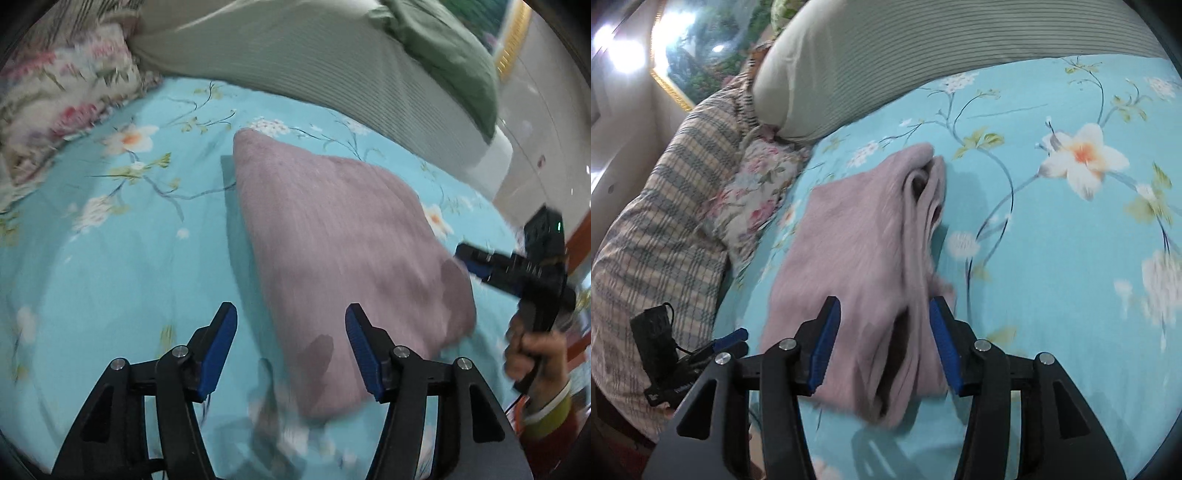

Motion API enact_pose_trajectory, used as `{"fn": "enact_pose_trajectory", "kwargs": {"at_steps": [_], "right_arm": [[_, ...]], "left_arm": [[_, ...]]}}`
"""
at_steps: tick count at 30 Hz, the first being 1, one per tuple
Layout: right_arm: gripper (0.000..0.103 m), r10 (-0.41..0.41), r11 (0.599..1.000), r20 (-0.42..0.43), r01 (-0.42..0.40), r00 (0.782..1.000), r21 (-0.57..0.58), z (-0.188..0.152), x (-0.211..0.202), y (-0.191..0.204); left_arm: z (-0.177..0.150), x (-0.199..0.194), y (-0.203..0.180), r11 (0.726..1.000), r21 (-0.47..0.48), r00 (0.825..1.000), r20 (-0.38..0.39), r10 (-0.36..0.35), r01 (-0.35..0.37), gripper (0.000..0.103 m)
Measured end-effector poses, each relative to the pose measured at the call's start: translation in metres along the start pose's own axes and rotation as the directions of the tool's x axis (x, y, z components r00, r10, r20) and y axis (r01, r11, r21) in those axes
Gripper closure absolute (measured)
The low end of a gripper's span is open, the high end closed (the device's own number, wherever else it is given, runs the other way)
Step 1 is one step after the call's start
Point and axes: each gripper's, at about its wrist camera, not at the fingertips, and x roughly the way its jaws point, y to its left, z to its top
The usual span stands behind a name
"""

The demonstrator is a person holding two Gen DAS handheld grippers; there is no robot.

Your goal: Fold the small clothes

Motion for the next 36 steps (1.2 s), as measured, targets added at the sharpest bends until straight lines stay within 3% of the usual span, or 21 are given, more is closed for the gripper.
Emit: {"fn": "enact_pose_trajectory", "kwargs": {"at_steps": [6,7,8,9,10,11,12,14,17,19,23,25,27,30,33,36], "right_arm": [[0.052,0.009,0.996,-0.075,-0.016,0.997,-0.084,-0.027,0.012,0.018],[0.061,0.004,0.996,-0.082,-0.012,0.997,-0.092,-0.028,0.016,0.02],[0.088,-0.001,0.995,-0.098,-0.008,0.995,-0.095,-0.027,0.022,0.02],[0.096,-0.01,0.996,-0.105,0.0,0.994,-0.093,-0.026,0.025,0.021],[0.096,-0.02,0.996,-0.1,0.01,0.995,-0.093,-0.023,0.025,0.022],[0.096,-0.013,0.995,-0.079,0.006,0.997,-0.098,-0.021,0.02,0.024],[0.096,-0.002,0.995,-0.05,-0.003,0.999,-0.103,-0.018,0.013,0.026],[0.096,-0.021,0.992,-0.01,0.019,1.0,-0.128,-0.013,0.002,0.028],[0.096,-0.13,0.978,-0.046,0.121,0.99,-0.173,-0.017,0.013,0.02],[0.096,-0.168,0.976,-0.104,0.15,0.98,-0.16,-0.027,0.029,0.006],[0.093,-0.135,0.987,-0.111,0.124,0.985,-0.103,-0.036,0.03,-0.007],[0.09,-0.131,0.989,-0.096,0.124,0.987,-0.076,-0.031,0.018,-0.008],[0.08,-0.144,0.987,-0.034,0.141,0.989,-0.071,-0.019,-0.001,-0.003],[0.077,-0.092,0.994,0.074,0.095,0.993,-0.045,0.004,-0.02,0.006],[0.077,-0.039,0.996,0.084,0.045,0.996,-0.073,0.029,-0.006,0.021],[0.077,-0.047,0.994,0.035,0.05,0.998,-0.096,0.05,0.037,0.032]], "left_arm": [[-0.052,-0.008,-0.024,0.989,0.126,0.997,-0.011,0.078,-0.076,0.04],[-0.055,-0.004,-0.026,0.986,0.138,0.995,-0.013,0.099,-0.097,0.04],[-0.058,-0.001,-0.028,0.983,0.151,0.994,-0.007,0.11,-0.108,0.04],[-0.058,0.003,-0.03,0.98,0.161,0.993,0.001,0.121,-0.119,0.04],[-0.059,0.007,-0.032,0.975,0.171,0.989,0.01,0.145,-0.145,0.042],[-0.059,0.012,-0.032,0.97,0.174,0.985,0.009,0.171,-0.17,0.052],[-0.056,0.019,-0.031,0.966,0.177,0.981,-0.003,0.192,-0.188,0.07],[-0.054,0.023,-0.033,0.971,0.171,0.985,-0.029,0.173,-0.165,0.083],[-0.06,0.013,-0.051,0.946,0.228,0.973,0.041,0.228,-0.231,0.085],[-0.067,0.019,-0.055,0.946,0.223,0.971,0.02,0.239,-0.237,0.088],[-0.072,0.027,-0.053,0.952,0.194,0.969,-0.017,0.246,-0.238,0.089],[-0.071,0.023,-0.05,0.958,0.195,0.973,-0.048,0.225,-0.211,0.089],[-0.068,0.014,-0.045,0.963,0.195,0.977,-0.069,0.201,-0.184,0.088],[-0.06,-0.013,-0.036,0.972,0.183,0.987,-0.034,0.155,-0.146,0.088],[-0.043,-0.035,-0.035,0.98,0.176,0.996,0.031,0.084,-0.088,0.085],[-0.023,-0.027,-0.044,0.984,0.171,0.998,0.047,0.04,-0.047,0.084]]}}
